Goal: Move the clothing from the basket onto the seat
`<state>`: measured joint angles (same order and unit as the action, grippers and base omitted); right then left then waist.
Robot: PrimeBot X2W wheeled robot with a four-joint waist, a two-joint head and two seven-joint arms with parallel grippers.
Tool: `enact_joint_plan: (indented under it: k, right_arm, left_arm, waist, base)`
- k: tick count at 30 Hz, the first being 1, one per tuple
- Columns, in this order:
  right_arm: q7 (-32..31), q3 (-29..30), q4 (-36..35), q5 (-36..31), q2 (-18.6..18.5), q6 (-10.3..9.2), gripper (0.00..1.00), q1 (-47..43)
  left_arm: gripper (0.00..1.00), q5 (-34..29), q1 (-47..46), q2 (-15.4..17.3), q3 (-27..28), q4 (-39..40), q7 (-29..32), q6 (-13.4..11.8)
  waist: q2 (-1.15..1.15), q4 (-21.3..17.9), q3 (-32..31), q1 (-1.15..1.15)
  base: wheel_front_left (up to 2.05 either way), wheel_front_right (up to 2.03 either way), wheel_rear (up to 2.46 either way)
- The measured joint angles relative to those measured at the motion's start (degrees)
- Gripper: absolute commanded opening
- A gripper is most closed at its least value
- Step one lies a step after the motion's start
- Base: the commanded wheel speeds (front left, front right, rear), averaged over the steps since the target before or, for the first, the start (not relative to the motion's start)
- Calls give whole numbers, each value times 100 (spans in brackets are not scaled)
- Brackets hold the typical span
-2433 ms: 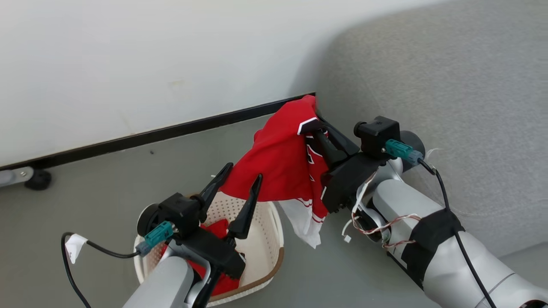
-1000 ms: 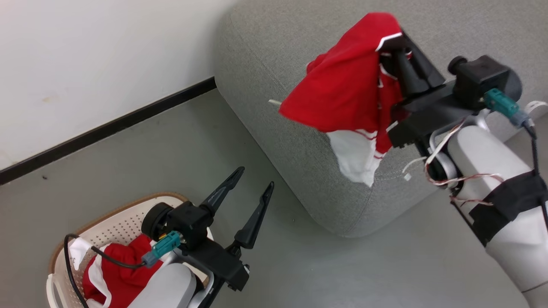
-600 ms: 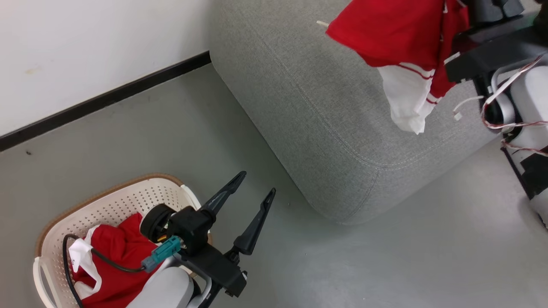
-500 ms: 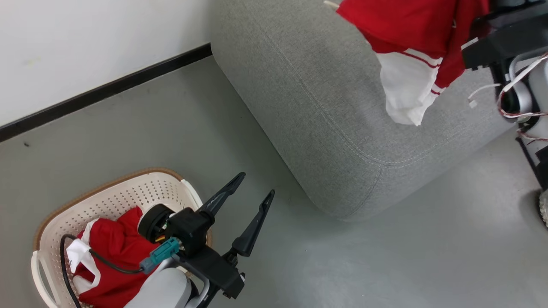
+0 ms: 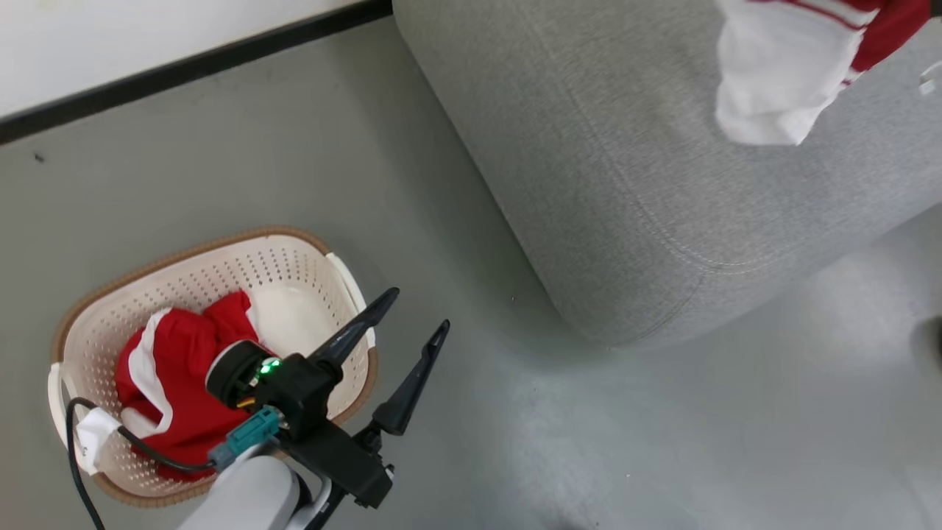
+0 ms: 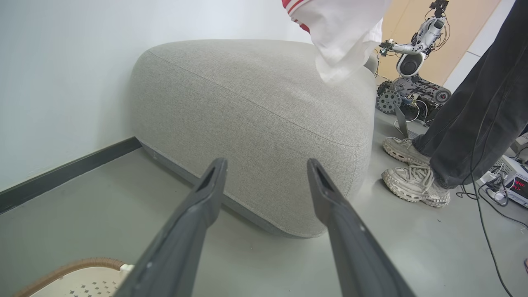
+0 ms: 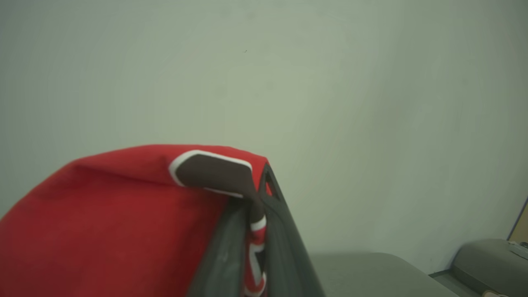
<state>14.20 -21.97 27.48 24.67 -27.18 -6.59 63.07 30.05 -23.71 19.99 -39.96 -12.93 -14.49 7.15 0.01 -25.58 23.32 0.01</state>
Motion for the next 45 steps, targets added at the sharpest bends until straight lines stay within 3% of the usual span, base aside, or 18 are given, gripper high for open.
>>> enact_joint_plan:
  k: [13,20,32,39,45]
  right_arm:
    - [-205,743,389,-62,-366,-48,0,389]
    - [-414,1738,948,-341,-697,-53,0,293]
    - [-597,2391,1418,-411,-271,-54,0,24]
    - [-339,2749,1380,-616,-234,-54,0,432]
    - [-100,3438,1378,-1076,-170,-54,0,704]
  left_arm:
    - [100,3,-93,401,-24,192,0,0]
    - [100,14,-193,483,-85,243,0,0]
    - [100,73,-202,677,-73,316,0,0]
    - [100,107,-311,733,-94,333,0,0]
    - [100,144,-321,821,-89,337,0,0]
  waist:
    - [0,343,681,0]
    - [0,535,922,-1]
    - [0,771,1261,0]
    - [0,893,1446,-1]
    - [0,1047,1633,-1]
  base:
    - [0,0,0]
    - [0,0,0]
    - [0,0,0]
    - [0,0,0]
    - [0,0,0]
